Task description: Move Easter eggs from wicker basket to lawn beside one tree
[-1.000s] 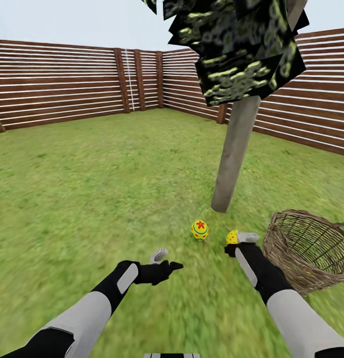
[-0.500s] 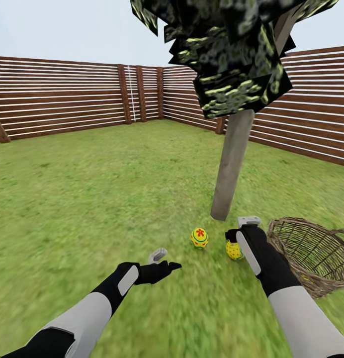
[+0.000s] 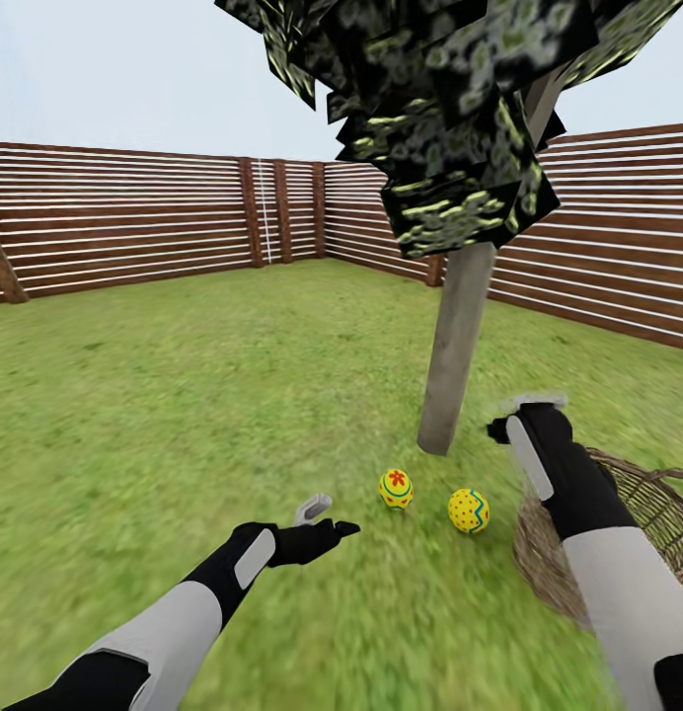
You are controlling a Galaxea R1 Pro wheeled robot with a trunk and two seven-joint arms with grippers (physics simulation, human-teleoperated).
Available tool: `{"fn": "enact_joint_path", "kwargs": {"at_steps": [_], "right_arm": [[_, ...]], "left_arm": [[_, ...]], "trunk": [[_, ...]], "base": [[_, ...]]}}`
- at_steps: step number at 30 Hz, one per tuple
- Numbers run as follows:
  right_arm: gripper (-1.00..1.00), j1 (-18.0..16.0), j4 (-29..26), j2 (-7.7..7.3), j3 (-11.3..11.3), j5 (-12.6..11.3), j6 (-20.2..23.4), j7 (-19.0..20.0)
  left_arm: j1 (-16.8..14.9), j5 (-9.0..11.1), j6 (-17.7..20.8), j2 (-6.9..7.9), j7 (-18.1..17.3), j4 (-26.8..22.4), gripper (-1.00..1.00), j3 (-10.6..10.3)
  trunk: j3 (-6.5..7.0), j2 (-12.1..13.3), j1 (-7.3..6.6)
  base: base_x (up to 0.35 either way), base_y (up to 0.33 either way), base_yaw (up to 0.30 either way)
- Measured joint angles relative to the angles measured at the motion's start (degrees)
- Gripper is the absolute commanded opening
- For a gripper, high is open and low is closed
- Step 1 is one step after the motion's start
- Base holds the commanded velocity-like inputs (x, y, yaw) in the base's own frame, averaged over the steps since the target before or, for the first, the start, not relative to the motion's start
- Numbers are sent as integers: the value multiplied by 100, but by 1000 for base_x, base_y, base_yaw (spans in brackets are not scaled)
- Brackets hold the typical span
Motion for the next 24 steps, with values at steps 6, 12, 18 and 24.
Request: {"fn": "enact_joint_path", "kwargs": {"at_steps": [6, 12, 18, 24], "right_arm": [[100, -492, 963, -962, -639, -724, 21, 67], [100, -687, 1506, -1685, -728, -1197, 14, 304], [100, -721, 1942, -1864, -699, -1272, 29, 401], [100, -725, 2680, -1884, -494, -1292, 50, 428]], "left_arm": [[3, -15, 0, -1, -16, -1, 100, -5], [0, -15, 1, -2, -31, 1, 100, -27], [0, 3, -2, -4, -35, 1, 100, -27], [2, 12, -2, -10, -55, 9, 100, -26]], "trunk": [[45, 3, -5], [45, 3, -5], [45, 4, -5], [45, 4, -4]], "base": [[0, 0, 0], [35, 0, 0], [14, 0, 0], [2, -1, 0]]}}
